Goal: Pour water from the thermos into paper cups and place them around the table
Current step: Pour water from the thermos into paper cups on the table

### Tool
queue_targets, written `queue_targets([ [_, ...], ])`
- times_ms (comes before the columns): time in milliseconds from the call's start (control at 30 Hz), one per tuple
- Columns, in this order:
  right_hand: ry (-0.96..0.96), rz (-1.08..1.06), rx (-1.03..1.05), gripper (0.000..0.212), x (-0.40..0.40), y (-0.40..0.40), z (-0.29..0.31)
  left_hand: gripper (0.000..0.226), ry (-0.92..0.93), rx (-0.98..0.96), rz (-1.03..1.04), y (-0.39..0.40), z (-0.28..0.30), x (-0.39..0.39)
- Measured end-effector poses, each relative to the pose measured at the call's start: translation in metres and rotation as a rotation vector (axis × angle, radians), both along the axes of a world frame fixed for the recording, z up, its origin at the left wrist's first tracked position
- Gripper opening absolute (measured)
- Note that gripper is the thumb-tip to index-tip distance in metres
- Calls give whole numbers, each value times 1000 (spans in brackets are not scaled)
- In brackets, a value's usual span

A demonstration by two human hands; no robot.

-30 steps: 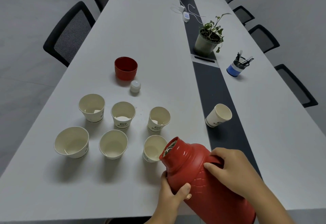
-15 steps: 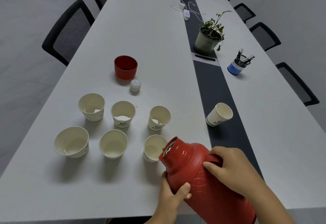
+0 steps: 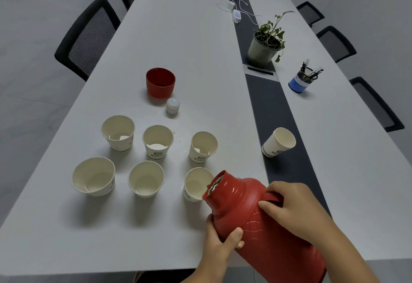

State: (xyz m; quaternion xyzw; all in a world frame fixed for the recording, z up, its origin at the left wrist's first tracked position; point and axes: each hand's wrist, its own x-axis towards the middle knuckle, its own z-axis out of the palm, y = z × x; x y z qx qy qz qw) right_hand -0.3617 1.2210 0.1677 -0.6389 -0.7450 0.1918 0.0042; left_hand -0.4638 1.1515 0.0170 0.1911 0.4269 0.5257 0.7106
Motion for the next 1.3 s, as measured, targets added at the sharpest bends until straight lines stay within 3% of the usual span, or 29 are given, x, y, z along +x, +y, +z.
queue_targets([
  [1300,-10,15,10,20,-3,1,1,74,9,-17,-23,-4,9,-1],
])
